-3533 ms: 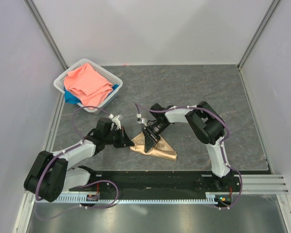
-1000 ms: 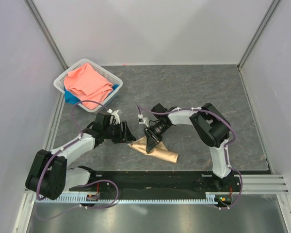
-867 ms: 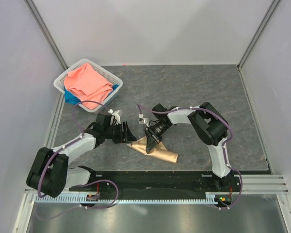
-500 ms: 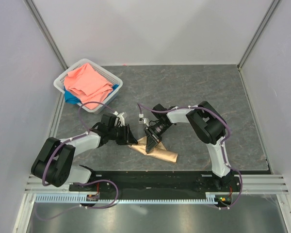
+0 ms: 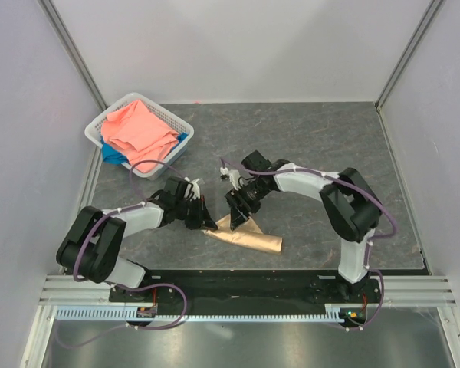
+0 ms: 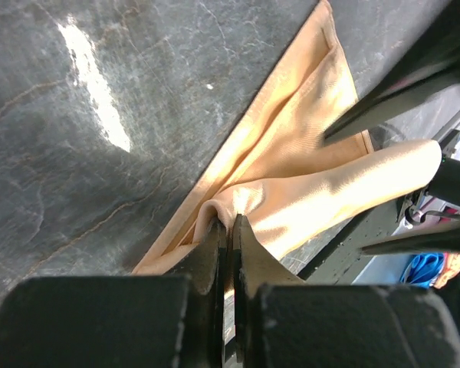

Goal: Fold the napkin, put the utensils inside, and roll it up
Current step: Roll the napkin with the utensil

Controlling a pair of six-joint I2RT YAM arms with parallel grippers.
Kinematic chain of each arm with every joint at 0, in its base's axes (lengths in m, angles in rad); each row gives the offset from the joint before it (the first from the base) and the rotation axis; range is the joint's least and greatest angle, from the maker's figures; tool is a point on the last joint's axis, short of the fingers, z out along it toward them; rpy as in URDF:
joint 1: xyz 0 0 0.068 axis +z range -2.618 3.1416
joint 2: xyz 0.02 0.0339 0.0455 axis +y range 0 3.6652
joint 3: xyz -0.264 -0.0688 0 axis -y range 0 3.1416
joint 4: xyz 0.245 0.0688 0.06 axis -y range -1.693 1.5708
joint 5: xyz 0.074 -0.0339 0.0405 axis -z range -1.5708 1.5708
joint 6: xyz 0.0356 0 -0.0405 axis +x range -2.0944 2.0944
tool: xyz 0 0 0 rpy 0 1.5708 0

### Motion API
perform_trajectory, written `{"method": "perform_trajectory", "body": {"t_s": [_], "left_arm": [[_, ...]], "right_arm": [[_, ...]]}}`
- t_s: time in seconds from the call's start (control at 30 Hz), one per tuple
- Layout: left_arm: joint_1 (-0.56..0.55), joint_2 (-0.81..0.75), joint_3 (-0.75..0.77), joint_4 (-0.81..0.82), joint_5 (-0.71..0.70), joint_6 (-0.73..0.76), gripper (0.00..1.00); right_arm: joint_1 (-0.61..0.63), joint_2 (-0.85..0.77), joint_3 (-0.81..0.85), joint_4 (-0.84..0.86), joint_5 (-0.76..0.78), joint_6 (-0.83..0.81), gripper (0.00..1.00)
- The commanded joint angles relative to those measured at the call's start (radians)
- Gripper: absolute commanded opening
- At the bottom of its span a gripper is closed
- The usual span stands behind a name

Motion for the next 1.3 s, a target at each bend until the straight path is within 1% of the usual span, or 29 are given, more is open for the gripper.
{"method": "perform_trajectory", "body": {"t_s": [0.0, 0.03, 0.07, 0.1, 0.13, 0.2, 0.3, 0.4, 0.57, 0.73, 0.83, 0.93, 0.97, 1.0, 1.03, 1.07, 1.1, 1.13, 1.17, 1.2, 1.27], "left_arm": [[-0.002, 0.045, 0.05, -0.122, -0.058, 0.033, 0.02], [-0.001, 0.062, 0.058, -0.137, -0.055, 0.033, 0.02], [0.001, 0.068, 0.067, -0.145, -0.048, 0.036, 0.02], [0.002, 0.077, 0.082, -0.153, -0.041, 0.038, 0.02], [0.004, 0.094, 0.09, -0.158, -0.038, 0.042, 0.02], [0.007, 0.114, 0.114, -0.185, -0.021, 0.054, 0.02], [0.014, 0.137, 0.134, -0.205, -0.006, 0.067, 0.02], [0.021, 0.146, 0.148, -0.219, -0.001, 0.074, 0.02], [0.025, 0.151, 0.157, -0.234, -0.001, 0.084, 0.02], [0.03, 0.154, 0.164, -0.234, 0.0, 0.085, 0.02], [0.031, 0.157, 0.168, -0.239, 0.002, 0.087, 0.02], [0.033, 0.155, 0.17, -0.237, 0.0, 0.088, 0.02], [0.033, 0.152, 0.17, -0.237, 0.003, 0.088, 0.02], [0.033, 0.145, 0.171, -0.237, -0.001, 0.088, 0.05], [0.034, 0.139, 0.173, -0.237, -0.008, 0.087, 0.12], [0.036, 0.128, 0.174, -0.237, -0.015, 0.088, 0.2], [0.037, 0.113, 0.176, -0.237, -0.032, 0.087, 0.37], [0.042, 0.085, 0.177, -0.239, -0.041, 0.084, 0.45], [0.047, 0.067, 0.177, -0.24, -0.052, 0.079, 0.52], [0.057, 0.051, 0.179, -0.245, -0.075, 0.076, 0.62], [0.065, 0.004, 0.177, -0.251, -0.101, 0.071, 0.69]], "right_arm": [[0.056, -0.198, -0.052, 0.042, 0.385, -0.048, 0.75], [0.105, -0.264, -0.105, 0.083, 0.449, -0.056, 0.77], [0.131, -0.297, -0.136, 0.111, 0.512, -0.061, 0.77], [0.186, -0.326, -0.164, 0.164, 0.625, -0.076, 0.78], [0.214, -0.375, -0.223, 0.195, 0.679, -0.079, 0.79], [0.28, -0.41, -0.27, 0.266, 0.787, -0.093, 0.79], [0.35, -0.443, -0.325, 0.309, 0.864, -0.096, 0.8], [0.41, -0.429, -0.336, 0.321, 0.922, -0.101, 0.8], [0.435, -0.386, -0.338, 0.318, 0.924, -0.101, 0.8], [0.436, -0.34, -0.328, 0.3, 0.87, -0.093, 0.76], [0.435, -0.311, -0.321, 0.281, 0.87, -0.079, 0.72], [0.433, -0.279, -0.313, 0.263, 0.862, -0.062, 0.64], [0.433, -0.266, -0.311, 0.255, 0.853, -0.055, 0.57], [0.432, -0.262, -0.311, 0.252, 0.85, -0.052, 0.53], [0.427, -0.257, -0.311, 0.251, 0.824, -0.05, 0.5], [0.421, -0.249, -0.311, 0.248, 0.782, -0.047, 0.44], [0.416, -0.248, -0.31, 0.246, 0.755, -0.044, 0.42], [0.407, -0.245, -0.311, 0.246, 0.726, -0.042, 0.39], [0.387, -0.246, -0.313, 0.248, 0.659, -0.039, 0.36], [0.377, -0.243, -0.313, 0.246, 0.625, -0.036, 0.35], [0.332, -0.24, -0.315, 0.249, 0.548, -0.032, 0.33]]}}
